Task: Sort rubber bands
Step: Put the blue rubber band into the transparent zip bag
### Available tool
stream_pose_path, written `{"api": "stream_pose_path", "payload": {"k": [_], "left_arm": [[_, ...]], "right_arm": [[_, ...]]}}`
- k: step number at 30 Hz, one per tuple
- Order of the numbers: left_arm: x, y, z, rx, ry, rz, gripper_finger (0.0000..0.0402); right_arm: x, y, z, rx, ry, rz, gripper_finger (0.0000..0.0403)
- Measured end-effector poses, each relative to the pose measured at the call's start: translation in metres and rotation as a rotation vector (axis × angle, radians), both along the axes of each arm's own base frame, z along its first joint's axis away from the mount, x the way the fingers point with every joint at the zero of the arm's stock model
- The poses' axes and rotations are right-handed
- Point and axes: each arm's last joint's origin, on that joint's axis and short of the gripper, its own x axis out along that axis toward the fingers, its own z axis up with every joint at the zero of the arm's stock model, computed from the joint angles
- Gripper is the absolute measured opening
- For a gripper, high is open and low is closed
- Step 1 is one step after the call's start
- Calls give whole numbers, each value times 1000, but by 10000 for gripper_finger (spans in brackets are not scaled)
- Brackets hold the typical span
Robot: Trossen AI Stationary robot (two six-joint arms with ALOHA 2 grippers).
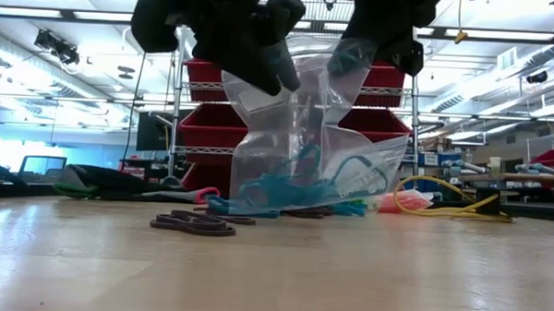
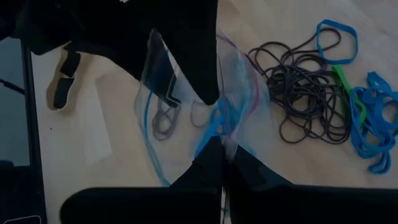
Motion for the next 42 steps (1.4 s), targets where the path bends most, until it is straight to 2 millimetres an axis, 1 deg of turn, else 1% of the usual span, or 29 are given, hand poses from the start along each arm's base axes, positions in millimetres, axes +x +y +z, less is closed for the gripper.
{"api": "stream_pose_path", "payload": {"k": [6, 11, 18, 26, 28, 30, 35, 39, 42], "left_arm": [[-8, 9, -7, 35, 120, 22, 157], [-14, 7, -11, 73, 189, -18, 157], [-20, -1, -12, 178, 225, -107, 157], [-22, 0, -13, 286, 242, -112, 152], [-22, 1, -13, 336, 239, -111, 137], [-22, 1, -12, 367, 241, -128, 113], [-21, 1, -12, 395, 233, -169, 17], [-20, 0, -11, 393, 213, -170, 5], [-20, -4, -10, 393, 198, -180, 4]], "right_arm": [[0, 0, 0, 0, 1, 1, 0], [0, 1, 0, 0, 3, 11, 0], [0, 1, 0, 22, 13, 41, 0], [1, 2, 1, 46, -1, 58, 0], [2, 3, 2, 51, -14, 70, 0], [3, 3, 3, 55, -28, 79, 0], [5, 5, 4, 64, -45, 96, 0], [4, 5, 4, 69, -42, 102, 0], [4, 5, 4, 75, -42, 95, 0]]}}
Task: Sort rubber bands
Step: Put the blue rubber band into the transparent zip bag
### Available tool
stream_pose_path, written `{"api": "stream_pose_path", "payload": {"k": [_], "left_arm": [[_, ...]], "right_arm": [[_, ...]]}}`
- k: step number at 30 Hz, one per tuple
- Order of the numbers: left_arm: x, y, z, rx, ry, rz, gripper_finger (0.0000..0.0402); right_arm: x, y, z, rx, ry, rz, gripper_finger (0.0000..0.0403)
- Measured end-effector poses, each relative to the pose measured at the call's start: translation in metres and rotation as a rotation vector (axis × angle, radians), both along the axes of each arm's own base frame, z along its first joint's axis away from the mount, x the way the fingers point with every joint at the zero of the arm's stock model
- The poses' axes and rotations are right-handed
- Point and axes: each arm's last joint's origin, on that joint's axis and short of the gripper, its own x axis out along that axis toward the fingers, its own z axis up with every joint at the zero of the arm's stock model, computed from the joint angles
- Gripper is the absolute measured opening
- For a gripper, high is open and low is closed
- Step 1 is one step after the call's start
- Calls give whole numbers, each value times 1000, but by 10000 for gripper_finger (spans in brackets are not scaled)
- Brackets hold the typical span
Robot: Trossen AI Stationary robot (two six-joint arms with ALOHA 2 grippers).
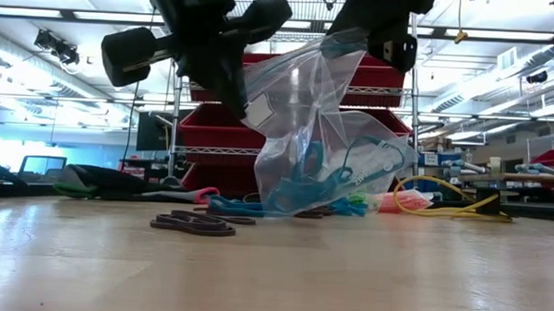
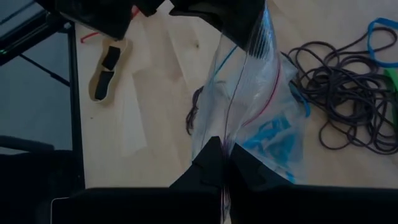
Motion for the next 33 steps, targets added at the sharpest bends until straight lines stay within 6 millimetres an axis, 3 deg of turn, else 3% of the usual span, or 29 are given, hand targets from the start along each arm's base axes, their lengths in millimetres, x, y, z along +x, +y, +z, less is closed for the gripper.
{"api": "stream_pose_path", "payload": {"k": [7, 11, 18, 24, 29, 33], "left_arm": [[-3, -20, 3, -11, -30, -57, 2], [-1, -32, 18, -18, -79, -85, 1], [4, -42, 48, -47, -155, -106, 1], [-3, -34, 39, -84, -25, -81, 1], [-9, -26, 30, -70, 66, -30, 0], [-10, -23, 31, -69, 74, -10, 0]], "right_arm": [[1, -5, 0, -30, -13, -53, 0], [4, -12, 0, -39, -15, -84, 0], [23, -22, -33, -40, 75, -103, 0], [43, -17, -61, -40, 58, -25, 0], [50, -15, -54, -59, -40, 6, 2], [54, -15, -46, -96, -125, 42, 30]]}}
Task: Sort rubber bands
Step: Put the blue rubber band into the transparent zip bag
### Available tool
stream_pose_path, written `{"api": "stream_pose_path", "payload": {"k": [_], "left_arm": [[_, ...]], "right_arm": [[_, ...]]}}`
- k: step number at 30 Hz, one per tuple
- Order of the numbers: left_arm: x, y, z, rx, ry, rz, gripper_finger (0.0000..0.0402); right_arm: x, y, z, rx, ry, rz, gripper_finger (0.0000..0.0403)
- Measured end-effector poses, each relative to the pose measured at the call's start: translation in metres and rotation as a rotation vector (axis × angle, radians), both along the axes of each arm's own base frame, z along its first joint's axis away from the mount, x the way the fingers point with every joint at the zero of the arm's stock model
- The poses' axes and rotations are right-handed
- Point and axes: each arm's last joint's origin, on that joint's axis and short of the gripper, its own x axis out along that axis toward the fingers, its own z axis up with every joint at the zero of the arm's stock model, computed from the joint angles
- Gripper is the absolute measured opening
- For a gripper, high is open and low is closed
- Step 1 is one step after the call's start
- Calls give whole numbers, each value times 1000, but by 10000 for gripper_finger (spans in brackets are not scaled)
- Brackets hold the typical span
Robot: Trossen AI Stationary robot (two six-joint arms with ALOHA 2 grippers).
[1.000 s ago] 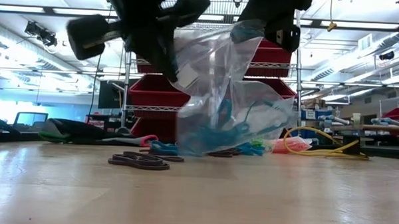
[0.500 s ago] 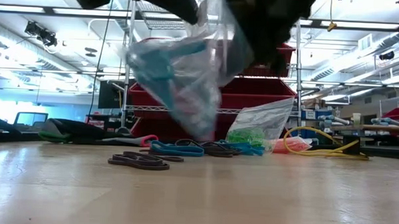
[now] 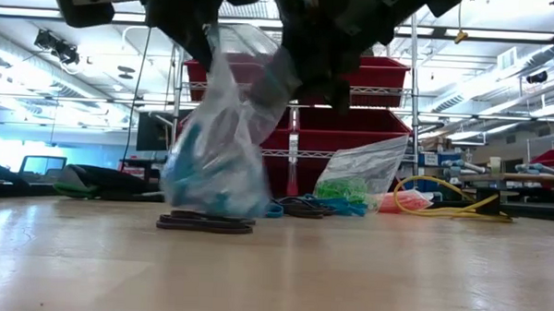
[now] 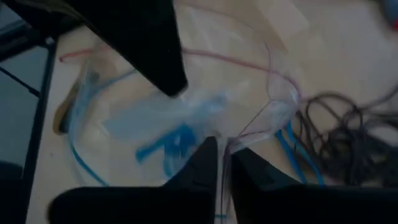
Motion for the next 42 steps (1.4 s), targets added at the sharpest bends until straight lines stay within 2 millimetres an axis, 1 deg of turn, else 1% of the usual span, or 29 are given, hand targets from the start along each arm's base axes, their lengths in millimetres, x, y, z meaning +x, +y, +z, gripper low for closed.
{"api": "stream_pose_path", "payload": {"k": [3, 8, 9, 13, 16, 19, 22, 25, 26, 28, 31, 34, 40, 42], "left_arm": [[-1, 2, 2, 10, 3, 9, 0], [-4, 5, -2, 11, 52, 37, 0], [-5, 7, -3, 9, 67, 46, 0], [-5, 18, -5, -2, 99, 113, 0], [-5, 26, -8, -10, 121, 160, 0], [-8, 31, -15, -7, 155, 194, 0], [-12, 33, -23, 0, 182, 208, 0], [-16, 34, -31, 0, 212, 223, 0], [-16, 34, -31, -4, 209, 226, 0], [-16, 34, -32, -13, 215, 237, 0], [-19, 33, -28, -18, 213, 237, 0], [-27, 35, -14, -31, 179, 235, 0], [-52, 45, 22, -51, 86, 296, 0], [-60, 48, 29, -71, 76, 321, 0]], "right_arm": [[0, -1, 4, -23, -24, -18, 72], [1, -1, 8, -30, -58, -22, 150], [2, -1, 12, -26, -82, -20, 163], [-2, -1, 24, -53, -114, -15, 199], [-8, -2, 38, -86, -152, -34, 205], [-18, 0, 57, -126, -193, -44, 202], [-29, 1, 70, -157, -208, -45, 194], [-38, 2, 86, -146, -246, -36, 188], [-40, 2, 88, -148, -243, -35, 186], [-45, 1, 84, -177, -186, -51, 184], [-52, -3, 73, -212, -59, -104, 182], [-58, -11, 62, -211, 58, -156, 181], [-64, -21, 39, -234, 118, -217, 177], [-67, -27, 30, -240, 145, -238, 173]]}}
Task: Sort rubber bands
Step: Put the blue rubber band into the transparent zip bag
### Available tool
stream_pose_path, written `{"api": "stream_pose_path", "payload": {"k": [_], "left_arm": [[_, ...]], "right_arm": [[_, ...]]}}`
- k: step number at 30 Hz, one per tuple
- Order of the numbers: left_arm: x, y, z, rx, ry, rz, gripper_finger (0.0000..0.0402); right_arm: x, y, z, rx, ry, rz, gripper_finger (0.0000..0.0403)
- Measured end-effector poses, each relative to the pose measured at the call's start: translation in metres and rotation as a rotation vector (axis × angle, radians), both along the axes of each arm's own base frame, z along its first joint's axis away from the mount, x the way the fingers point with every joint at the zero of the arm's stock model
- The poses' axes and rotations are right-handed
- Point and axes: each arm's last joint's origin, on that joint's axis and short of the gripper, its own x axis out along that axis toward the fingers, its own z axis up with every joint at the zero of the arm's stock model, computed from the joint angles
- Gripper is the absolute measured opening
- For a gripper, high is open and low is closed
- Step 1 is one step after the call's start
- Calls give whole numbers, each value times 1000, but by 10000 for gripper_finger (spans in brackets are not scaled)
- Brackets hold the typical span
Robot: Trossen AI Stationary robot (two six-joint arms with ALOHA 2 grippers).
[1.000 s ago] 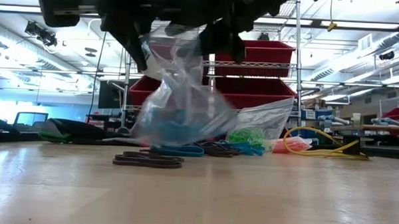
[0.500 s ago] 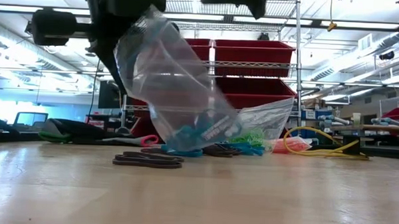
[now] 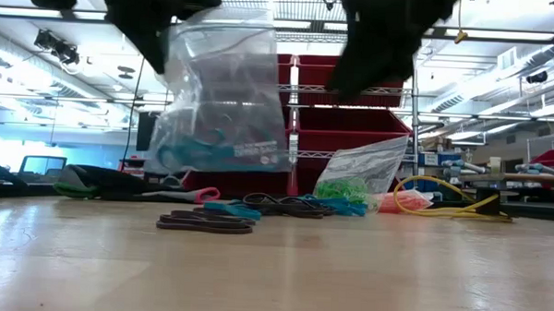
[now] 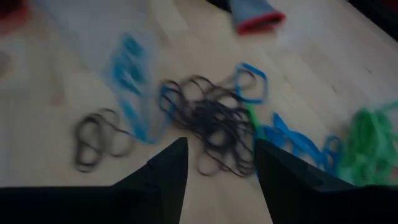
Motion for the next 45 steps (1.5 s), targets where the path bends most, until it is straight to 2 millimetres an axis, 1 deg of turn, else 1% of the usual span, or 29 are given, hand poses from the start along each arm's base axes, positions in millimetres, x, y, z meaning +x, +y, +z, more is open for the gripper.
{"api": "stream_pose_path", "payload": {"k": [4, 6, 10, 13, 15, 18, 20, 23, 25, 27, 30, 33, 36, 40, 45], "left_arm": [[-6, -1, -1, -112, 63, 19, 0], [-7, -3, -9, -143, 108, 15, 0], [-11, -2, -36, -130, 202, 40, 0], [-16, 0, -48, -126, 243, 65, 0], [-19, 0, -53, -125, 258, 77, 0], [-19, 0, -53, -138, 238, 109, 0], [-18, 0, -52, -143, 227, 115, 0], [-19, -2, -52, -147, 224, 124, 0], [-20, -3, -52, -150, 224, 138, 0], [-22, -3, -50, -148, 235, 156, 0], [-22, -5, -44, -154, 225, 161, 0], [-25, -7, -34, -174, 196, 158, 0], [-28, -8, -24, -207, 152, 141, 0], [-31, -9, -16, -244, 102, 130, 0], [-31, -9, -15, -256, 92, 140, 0]], "right_arm": [[-6, -16, -25, 4, 29, -70, 165], [-11, -24, -38, 11, 47, -100, 163], [-17, -34, -61, 64, 19, -103, 162], [-15, -31, -68, 136, -93, -5, 163], [-14, -26, -69, 144, -178, 66, 162], [-15, -18, -68, 108, -214, 140, 160], [-15, -13, -68, 107, -226, 159, 159], [-7, -5, -76, 98, -221, 186, 160], [5, 4, -83, 76, -210, 220, 160], [18, 10, -95, 50, -169, 245, 158], [39, 15, -112, 22, -123, 258, 155], [58, 16, -120, 16, -112, 265, 152], [70, 12, -129, 28, -49, 270, 151], [80, 8, -136, 23, 18, 255, 151], [85, 4, -137, 21, 21, 228, 146]]}}
